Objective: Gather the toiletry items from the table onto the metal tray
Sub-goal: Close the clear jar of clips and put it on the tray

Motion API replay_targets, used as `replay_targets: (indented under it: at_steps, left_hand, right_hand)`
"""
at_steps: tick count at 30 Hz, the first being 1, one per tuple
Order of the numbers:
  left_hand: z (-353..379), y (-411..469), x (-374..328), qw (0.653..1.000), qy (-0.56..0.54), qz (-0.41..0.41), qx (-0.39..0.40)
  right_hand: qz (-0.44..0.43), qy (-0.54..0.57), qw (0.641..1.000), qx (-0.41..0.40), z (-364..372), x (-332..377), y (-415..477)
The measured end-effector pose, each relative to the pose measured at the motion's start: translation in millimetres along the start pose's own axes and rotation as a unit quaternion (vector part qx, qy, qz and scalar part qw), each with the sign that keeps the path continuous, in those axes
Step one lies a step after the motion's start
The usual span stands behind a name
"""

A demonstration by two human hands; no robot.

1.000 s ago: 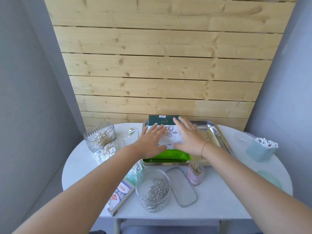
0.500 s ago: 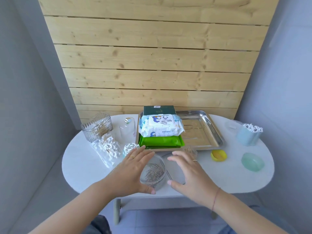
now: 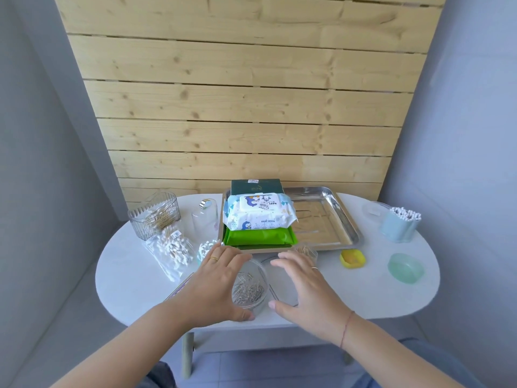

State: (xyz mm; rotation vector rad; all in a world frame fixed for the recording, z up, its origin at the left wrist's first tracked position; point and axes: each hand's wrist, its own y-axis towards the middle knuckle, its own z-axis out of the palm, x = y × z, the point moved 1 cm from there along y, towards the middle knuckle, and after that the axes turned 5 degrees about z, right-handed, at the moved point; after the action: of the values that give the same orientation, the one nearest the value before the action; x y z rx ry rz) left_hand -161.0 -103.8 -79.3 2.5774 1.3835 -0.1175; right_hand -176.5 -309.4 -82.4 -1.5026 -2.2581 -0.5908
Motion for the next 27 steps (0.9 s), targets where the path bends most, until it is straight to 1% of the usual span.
replay_targets:
  at_steps: [3,5,7,9,11,15,17,19,21,23,25,27]
  left_hand:
    - [-10,-2,-4,0.998,-0.060,-0.017,-0.017]
    - [-18,-3,-6,0.992,-0.120,-0.017,-0.043]
    - [-27,-2,-11,0.976,-0.209,-0.020,-0.062]
    - [-33,-1,-16,0.952,-0.295,-0.030,-0.071]
    - [-34,0,-18,0.926,-0.366,-0.039,-0.085]
    - [-32,-1,-15,0.856,-0.499,-0.064,-0.117]
    - [-31,-4,-12,0.834,-0.538,-0.073,-0.101]
    - [-27,-9,-13,0.823,-0.557,-0.077,-0.078]
    - [-22,-14,-15,0.823,-0.557,-0.086,-0.074]
    - [-15,-19,-18,0.831,-0.540,-0.096,-0.090]
    - [-8,-23,-18,0.834,-0.527,-0.113,-0.120]
    - [-3,-27,-16,0.834,-0.515,-0.130,-0.147]
  right_hand:
    - [-0.009,0.017,1.000,0.007,-4,6,-1]
    - [-0.009,0.060,0.998,0.029,-7,14,-2]
    - [0.010,0.123,0.990,0.068,-10,20,-2]
    - [0.028,0.178,0.981,0.072,-11,22,-2]
    - [0.043,0.222,0.973,0.052,-10,23,2]
    - [0.067,0.295,0.953,0.017,-5,23,4]
    - [0.069,0.310,0.948,0.010,-2,24,2]
    - [0.071,0.318,0.945,0.010,1,25,-1]
    - [0.079,0.316,0.945,0.025,7,21,-5]
    - [0.083,0.293,0.951,0.055,11,14,-9]
    - [0.081,0.207,0.973,0.065,11,4,-14]
    - [0.054,0.055,0.995,0.066,12,-10,-19]
